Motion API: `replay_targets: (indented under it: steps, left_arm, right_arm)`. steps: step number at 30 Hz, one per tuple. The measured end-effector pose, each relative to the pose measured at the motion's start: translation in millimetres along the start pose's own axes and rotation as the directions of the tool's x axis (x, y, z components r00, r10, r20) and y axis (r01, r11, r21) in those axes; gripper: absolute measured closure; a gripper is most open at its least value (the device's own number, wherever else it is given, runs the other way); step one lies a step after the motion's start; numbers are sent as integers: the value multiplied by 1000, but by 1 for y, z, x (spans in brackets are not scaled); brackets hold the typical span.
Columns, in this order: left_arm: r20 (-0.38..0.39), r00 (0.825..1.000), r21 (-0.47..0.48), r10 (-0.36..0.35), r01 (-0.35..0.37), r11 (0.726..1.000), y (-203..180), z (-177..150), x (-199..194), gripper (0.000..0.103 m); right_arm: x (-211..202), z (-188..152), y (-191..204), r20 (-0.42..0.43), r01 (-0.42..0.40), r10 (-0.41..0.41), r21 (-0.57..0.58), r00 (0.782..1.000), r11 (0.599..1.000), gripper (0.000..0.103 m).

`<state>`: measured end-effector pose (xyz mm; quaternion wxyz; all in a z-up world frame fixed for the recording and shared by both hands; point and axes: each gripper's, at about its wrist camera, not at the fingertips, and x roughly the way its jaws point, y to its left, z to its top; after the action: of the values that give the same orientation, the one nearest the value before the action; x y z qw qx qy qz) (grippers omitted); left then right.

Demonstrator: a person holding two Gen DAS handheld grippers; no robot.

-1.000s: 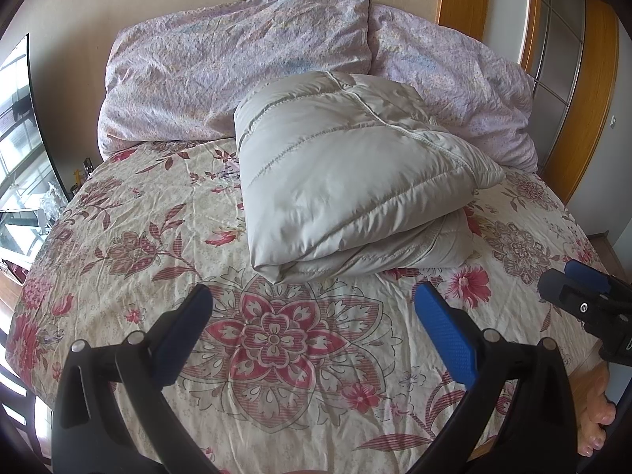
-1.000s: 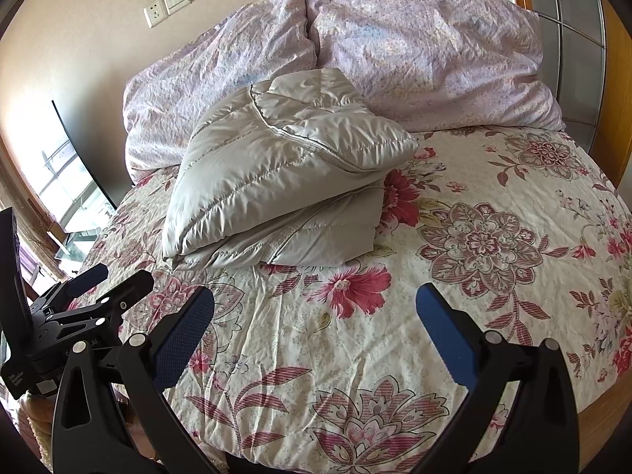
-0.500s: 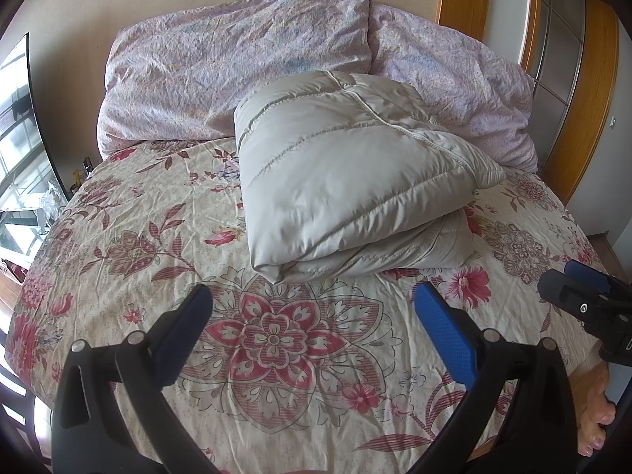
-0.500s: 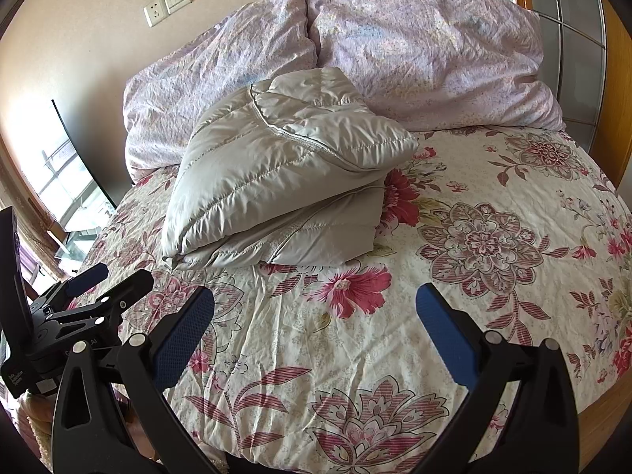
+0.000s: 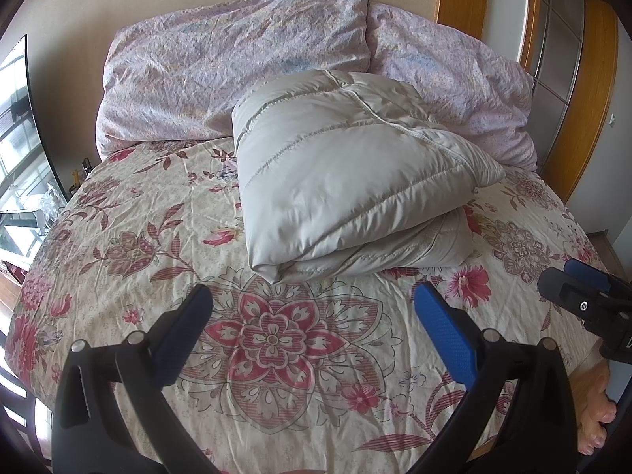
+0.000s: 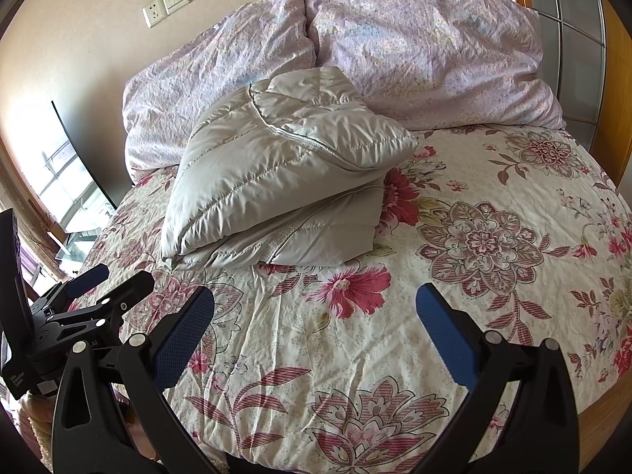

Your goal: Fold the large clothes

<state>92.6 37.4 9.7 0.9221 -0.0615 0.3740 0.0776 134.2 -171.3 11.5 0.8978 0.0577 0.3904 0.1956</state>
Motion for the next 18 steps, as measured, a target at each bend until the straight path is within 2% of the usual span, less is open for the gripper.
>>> replay_targets:
  steps: [18]
  left_arm:
    - [-4,1000,-2,-1,1,1000,0,-1,2,2]
  right_arm:
    - [2,-1,1,-2,-6,6,-4,1000,1000,1]
